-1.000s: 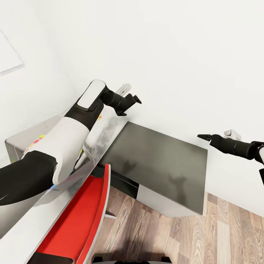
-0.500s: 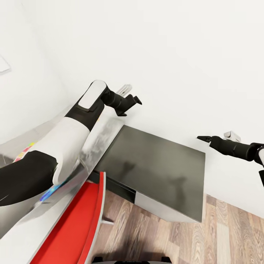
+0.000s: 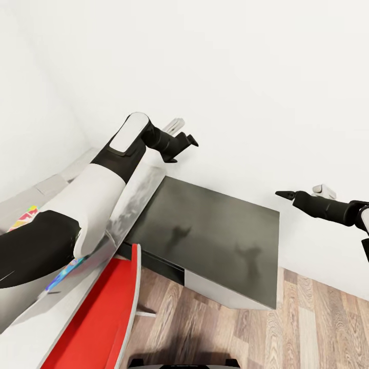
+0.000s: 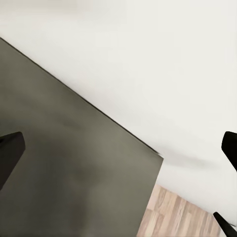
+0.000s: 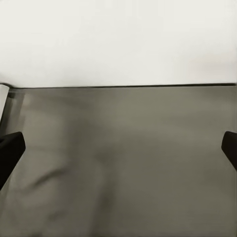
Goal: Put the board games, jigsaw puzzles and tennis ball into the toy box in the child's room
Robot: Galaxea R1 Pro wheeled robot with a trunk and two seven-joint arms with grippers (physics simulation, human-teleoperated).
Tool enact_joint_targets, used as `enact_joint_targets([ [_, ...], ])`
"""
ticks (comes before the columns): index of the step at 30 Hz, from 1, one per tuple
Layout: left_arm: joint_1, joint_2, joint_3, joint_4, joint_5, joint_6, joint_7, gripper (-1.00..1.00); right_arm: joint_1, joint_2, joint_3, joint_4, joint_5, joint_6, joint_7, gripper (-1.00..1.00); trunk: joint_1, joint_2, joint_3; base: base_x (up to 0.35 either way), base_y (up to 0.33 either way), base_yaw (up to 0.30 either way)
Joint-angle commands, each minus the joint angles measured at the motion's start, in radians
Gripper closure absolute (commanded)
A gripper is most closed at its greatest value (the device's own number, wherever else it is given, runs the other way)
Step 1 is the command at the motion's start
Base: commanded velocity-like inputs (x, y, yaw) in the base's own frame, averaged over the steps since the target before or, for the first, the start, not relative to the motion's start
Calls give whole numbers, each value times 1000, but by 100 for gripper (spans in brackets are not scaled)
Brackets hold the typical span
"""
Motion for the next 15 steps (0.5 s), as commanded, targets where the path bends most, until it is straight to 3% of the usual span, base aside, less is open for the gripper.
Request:
enact_joint_targets([
  [1,-1,0,-1,0,10,-1,10,-100,-1,0,0,-1,-11,3,-10,-100,1,-2,-2,3,0,-13],
  [10,-1,0,0,1,9,-1,11,-100,1,0,0,-1,-11,3,-10,-100,1,-2,-2,11,0,-67],
  [15,-1,0,0,1,8,-2,11,-100,3,0,0,-1,-10,3,-10,-100,1,-2,-2,167,0,-80],
])
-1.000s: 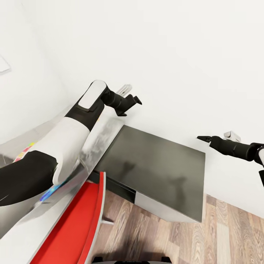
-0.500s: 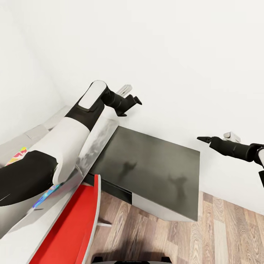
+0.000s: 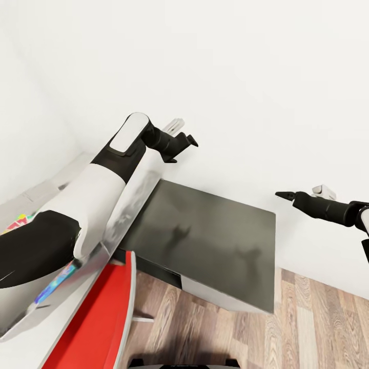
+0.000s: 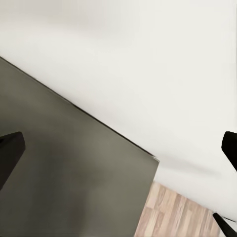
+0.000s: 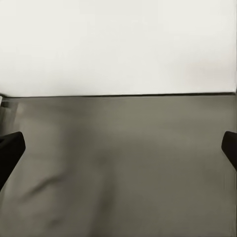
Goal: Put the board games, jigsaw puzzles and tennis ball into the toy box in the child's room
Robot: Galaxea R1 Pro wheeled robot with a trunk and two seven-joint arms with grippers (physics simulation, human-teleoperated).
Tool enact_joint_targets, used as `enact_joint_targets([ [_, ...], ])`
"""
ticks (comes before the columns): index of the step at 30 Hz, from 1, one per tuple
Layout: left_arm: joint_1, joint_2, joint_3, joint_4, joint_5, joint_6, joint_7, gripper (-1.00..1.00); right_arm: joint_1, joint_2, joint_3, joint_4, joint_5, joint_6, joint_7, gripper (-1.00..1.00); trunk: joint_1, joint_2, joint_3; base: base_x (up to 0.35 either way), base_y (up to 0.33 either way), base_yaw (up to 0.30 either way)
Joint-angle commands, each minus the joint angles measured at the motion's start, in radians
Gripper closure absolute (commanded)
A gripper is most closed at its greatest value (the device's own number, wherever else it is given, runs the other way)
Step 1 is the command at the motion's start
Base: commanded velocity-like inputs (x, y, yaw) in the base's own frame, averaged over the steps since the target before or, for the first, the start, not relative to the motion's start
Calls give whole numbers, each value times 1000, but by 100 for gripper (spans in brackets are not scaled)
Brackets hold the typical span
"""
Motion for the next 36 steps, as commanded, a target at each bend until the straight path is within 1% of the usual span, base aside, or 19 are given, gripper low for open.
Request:
enact_joint_targets([
  [1,-1,0,-1,-1,10,-1,10,-100,0,0,0,-1,-11,3,-10,-100,1,-2,-2,144,0,-39],
  [9,-1,0,-1,2,10,-1,11,-100,5,0,0,-1,-10,3,-10,-100,1,-2,-2,51,0,-14],
  [14,-1,0,2,22,8,-1,12,-100,14,0,0,-1,-10,3,-10,-100,1,-2,-2,9,0,-2],
  [17,-1,5,3,44,5,-1,12,-100,23,0,0,-1,-10,3,-11,-100,1,-2,-2,3,0,-1],
  [19,-1,14,3,54,4,-1,12,-100,29,0,0,-1,-10,3,-11,-100,1,-2,-2,1,0,0],
  [21,-1,34,4,60,3,-1,12,-100,38,0,0,-1,-10,3,-11,-100,1,-2,-2,1,0,0],
  [23,-1,63,4,64,3,-1,12,-100,48,0,0,-1,-10,3,-11,-100,1,-2,-2,0,0,0],
  [24,-1,99,4,66,3,0,12,-100,57,0,0,-1,-10,3,-11,-100,1,-2,-2,0,0,0],
  [27,-1,160,3,67,3,1,12,-100,73,0,0,-1,-10,3,-11,-100,1,-2,-2,0,0,0],
  [28,-1,192,2,68,3,1,12,-100,90,0,0,-1,-10,3,-11,-100,1,-2,-2,0,0,0],
  [31,-1,227,2,68,2,0,12,-100,128,0,-1,-1,-9,3,-10,-100,1,-2,-2,0,0,0],
  [34,-1,241,0,66,-2,0,13,-100,150,-1,-2,-1,-6,4,-11,-100,1,-2,-2,0,0,0],
  [36,-1,246,-1,65,-13,0,14,-100,164,0,-2,0,-3,4,-12,-100,1,-2,-2,0,0,0],
])
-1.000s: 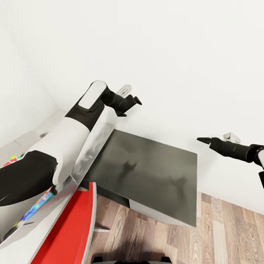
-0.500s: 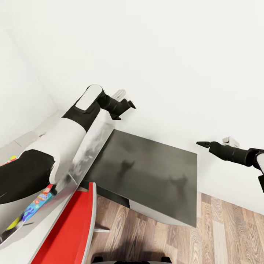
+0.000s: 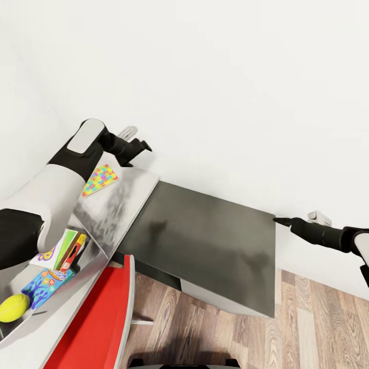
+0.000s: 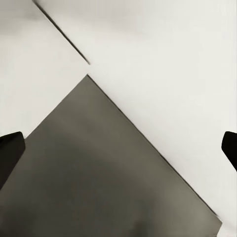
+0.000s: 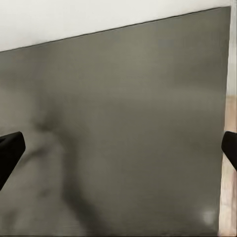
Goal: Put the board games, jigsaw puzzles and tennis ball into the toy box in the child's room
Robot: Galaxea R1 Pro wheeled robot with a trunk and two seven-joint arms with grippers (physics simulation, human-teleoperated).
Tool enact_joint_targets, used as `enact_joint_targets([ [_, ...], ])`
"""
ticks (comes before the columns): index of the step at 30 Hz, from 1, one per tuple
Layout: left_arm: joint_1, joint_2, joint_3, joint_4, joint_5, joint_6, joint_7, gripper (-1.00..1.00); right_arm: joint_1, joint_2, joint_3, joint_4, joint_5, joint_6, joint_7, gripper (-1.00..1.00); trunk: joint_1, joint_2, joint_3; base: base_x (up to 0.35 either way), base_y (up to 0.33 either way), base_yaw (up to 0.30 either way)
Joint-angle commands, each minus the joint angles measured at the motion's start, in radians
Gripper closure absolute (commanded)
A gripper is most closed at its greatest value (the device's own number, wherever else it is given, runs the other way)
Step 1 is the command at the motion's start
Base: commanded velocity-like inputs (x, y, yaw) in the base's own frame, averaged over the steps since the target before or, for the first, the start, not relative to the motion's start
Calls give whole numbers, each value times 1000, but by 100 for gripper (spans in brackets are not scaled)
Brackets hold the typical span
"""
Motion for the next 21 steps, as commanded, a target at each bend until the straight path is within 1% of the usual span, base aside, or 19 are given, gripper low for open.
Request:
enact_joint_targets([
  [1,-1,2,-6,-2,7,-1,9,-100,8,0,-1,-1,-10,3,-10,-100,1,-2,-2,0,0,0],
  [6,-1,5,-5,-24,-4,-1,11,-100,59,-1,-2,-1,-13,2,-9,-100,1,-2,-2,0,0,0],
  [14,-1,7,-1,-54,-10,-2,13,-100,83,-1,-3,-3,-16,1,-8,-100,1,-2,-2,0,0,10],
  [21,-1,36,0,-57,-12,-3,13,-100,86,-2,-3,-3,-17,1,-7,-100,1,-2,-2,0,0,205],
])
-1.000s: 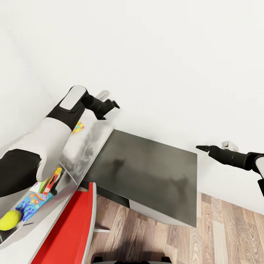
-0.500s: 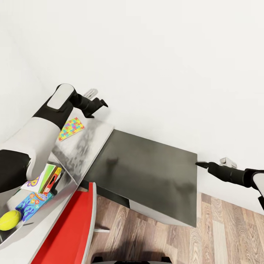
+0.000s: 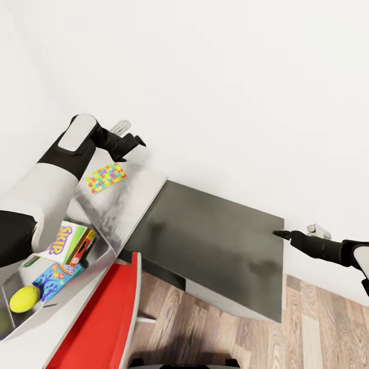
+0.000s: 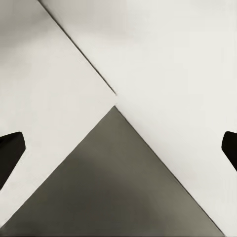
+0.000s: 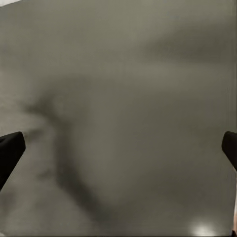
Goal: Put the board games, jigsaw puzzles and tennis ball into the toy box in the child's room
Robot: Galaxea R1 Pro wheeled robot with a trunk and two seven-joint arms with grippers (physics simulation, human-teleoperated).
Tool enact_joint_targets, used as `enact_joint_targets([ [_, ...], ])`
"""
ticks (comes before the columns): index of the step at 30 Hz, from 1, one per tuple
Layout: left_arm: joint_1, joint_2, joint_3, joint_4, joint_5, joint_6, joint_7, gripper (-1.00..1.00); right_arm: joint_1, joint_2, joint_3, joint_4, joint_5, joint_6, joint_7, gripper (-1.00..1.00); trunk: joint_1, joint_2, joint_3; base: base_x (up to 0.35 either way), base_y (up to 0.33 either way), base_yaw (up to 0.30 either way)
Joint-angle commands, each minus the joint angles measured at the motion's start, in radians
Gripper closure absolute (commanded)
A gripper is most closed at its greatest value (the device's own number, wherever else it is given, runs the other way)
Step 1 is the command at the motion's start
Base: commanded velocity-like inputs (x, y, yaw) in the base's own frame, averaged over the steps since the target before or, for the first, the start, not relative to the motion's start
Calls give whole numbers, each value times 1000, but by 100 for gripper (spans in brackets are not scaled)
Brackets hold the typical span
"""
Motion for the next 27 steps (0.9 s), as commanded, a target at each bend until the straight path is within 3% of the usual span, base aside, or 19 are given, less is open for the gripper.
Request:
enact_joint_targets([
  [1,-1,4,-5,-1,10,-1,9,-100,-1,0,0,-1,-11,3,-10,-100,1,-2,-2,0,0,263],
  [13,-1,15,-10,-1,12,0,7,-100,0,0,0,-1,-11,4,-10,-100,1,-2,-2,0,0,261],
  [27,-1,12,-17,-7,12,-1,5,-100,0,0,0,-1,-11,4,-10,-100,1,-2,-2,55,-13,33],
])
